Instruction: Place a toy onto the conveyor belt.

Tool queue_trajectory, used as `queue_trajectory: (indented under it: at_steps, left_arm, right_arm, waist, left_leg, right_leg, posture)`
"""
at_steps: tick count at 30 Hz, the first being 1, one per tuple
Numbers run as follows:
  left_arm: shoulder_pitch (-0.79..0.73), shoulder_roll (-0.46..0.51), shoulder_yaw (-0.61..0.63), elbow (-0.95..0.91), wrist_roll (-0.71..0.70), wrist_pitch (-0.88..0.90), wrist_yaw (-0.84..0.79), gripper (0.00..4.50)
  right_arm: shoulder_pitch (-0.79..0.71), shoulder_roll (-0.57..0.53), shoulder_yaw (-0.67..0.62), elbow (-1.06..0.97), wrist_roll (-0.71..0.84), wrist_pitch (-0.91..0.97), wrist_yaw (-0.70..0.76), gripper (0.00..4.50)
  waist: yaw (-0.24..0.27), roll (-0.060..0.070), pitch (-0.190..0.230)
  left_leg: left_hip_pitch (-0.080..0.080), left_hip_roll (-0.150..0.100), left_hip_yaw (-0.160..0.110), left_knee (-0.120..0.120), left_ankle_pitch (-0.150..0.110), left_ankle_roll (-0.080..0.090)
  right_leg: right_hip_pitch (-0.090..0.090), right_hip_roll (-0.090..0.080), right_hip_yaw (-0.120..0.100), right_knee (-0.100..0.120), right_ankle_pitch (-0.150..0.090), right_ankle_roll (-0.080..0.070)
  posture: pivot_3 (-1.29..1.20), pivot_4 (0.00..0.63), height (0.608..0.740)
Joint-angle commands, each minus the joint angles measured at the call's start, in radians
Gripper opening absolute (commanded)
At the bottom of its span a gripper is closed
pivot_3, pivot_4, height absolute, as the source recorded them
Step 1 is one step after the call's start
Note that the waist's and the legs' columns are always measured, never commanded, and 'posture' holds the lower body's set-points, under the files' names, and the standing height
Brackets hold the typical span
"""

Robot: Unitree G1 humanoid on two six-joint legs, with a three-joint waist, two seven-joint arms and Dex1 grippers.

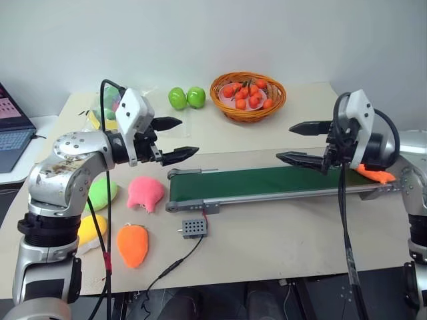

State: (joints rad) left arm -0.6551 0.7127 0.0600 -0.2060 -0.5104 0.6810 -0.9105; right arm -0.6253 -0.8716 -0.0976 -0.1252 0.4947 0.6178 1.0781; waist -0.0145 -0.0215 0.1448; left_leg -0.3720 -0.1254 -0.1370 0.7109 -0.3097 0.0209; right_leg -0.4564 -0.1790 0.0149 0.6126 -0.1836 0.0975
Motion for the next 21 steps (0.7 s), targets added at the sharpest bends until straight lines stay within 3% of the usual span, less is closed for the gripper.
queue_trajectory:
  at_steps: [1,21]
  left_arm:
    - [-0.030,0.005,0.014,-0.006,0.007,-0.033,0.005,4.48]
    - [-0.016,0.019,0.002,0.002,0.045,-0.070,0.004,4.48]
  right_arm:
    - [-0.030,-0.008,-0.025,-0.018,0.013,-0.013,-0.004,4.50]
    - [-0.033,-0.007,-0.012,0.004,-0.004,-0.027,0.000,4.50]
  waist:
    - [0.000,0.000,0.000]
    - [0.000,0.000,0.000]
  left_leg:
    - [0.000,0.000,0.000,0.000,0.000,0.000]
    - [0.000,0.000,0.000,0.000,0.000,0.000]
  right_leg:
    - [0.000,0.000,0.000,0.000,0.000,0.000]
    - [0.000,0.000,0.000,0.000,0.000,0.000]
  posture:
    - [0.00,0.150,0.740]
    - [0.00,0.150,0.740]
